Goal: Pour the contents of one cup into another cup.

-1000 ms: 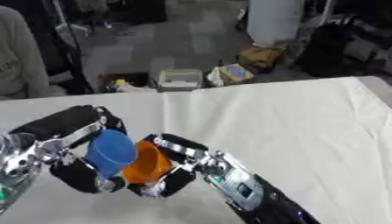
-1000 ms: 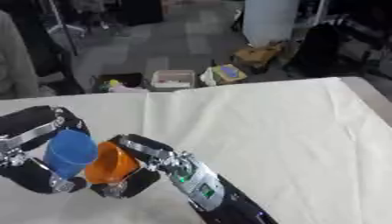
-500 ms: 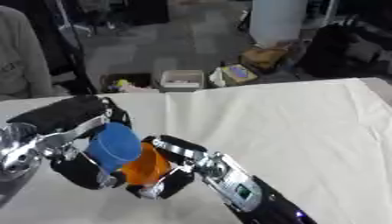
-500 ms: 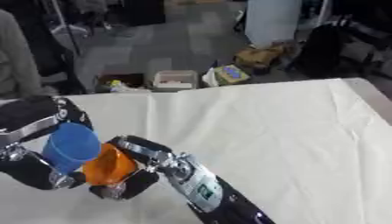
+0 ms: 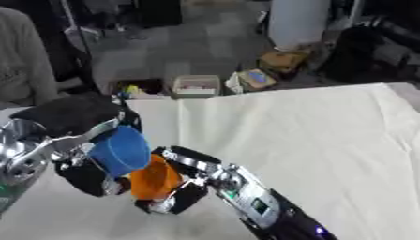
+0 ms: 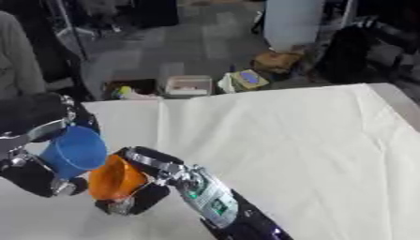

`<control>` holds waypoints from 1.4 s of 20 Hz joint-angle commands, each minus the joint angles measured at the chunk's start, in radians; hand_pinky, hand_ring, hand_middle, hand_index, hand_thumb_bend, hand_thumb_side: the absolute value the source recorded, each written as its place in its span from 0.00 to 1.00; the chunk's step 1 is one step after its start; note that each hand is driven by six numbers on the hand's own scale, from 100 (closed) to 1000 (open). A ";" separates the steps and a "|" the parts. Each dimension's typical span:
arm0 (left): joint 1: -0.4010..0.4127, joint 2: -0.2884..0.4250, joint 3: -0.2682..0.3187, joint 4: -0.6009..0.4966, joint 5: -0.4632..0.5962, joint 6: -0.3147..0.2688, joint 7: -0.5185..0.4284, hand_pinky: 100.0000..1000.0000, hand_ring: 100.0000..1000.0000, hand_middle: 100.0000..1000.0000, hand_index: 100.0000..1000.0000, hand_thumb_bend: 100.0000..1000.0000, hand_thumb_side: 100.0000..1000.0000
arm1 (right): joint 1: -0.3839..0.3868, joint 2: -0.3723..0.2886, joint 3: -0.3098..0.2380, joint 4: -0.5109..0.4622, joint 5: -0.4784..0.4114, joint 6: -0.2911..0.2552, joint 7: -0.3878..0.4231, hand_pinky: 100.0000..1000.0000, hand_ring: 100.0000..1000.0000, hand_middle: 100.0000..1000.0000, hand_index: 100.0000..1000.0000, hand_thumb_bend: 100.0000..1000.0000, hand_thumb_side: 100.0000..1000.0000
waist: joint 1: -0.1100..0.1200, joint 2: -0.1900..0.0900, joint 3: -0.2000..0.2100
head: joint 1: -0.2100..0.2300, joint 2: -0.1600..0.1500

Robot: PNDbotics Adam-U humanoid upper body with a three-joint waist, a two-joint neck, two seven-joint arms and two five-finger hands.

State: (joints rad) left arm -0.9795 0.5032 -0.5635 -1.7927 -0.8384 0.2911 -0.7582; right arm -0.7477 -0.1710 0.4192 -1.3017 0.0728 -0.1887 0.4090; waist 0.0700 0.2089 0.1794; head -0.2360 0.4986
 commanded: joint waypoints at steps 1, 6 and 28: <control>-0.025 0.006 0.019 0.002 -0.027 -0.016 -0.019 0.00 0.00 0.17 0.63 0.28 0.00 | -0.015 -0.001 -0.003 -0.009 0.003 0.002 -0.002 0.13 0.13 0.11 0.41 0.00 0.00 | 0.000 -0.023 0.003 | 0.000 -0.012; -0.025 0.007 0.018 0.005 -0.053 -0.042 -0.042 0.00 0.00 0.17 0.63 0.28 0.00 | -0.013 -0.009 -0.001 -0.017 0.000 0.007 -0.007 0.13 0.13 0.11 0.41 0.00 0.00 | 0.000 -0.023 0.002 | 0.001 -0.011; -0.026 0.027 0.007 -0.049 -0.164 -0.177 -0.148 0.00 0.00 0.17 0.65 0.30 0.00 | -0.009 -0.019 -0.005 -0.004 -0.010 0.019 -0.008 0.12 0.12 0.10 0.40 0.00 0.00 | 0.006 -0.029 0.009 | -0.015 -0.016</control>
State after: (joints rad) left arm -0.9873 0.5012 -0.5646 -1.8284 -0.9918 0.1214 -0.9048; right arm -0.7394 -0.1795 0.4193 -1.2986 0.0692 -0.1718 0.4015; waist 0.0772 0.2004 0.1855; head -0.2486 0.4912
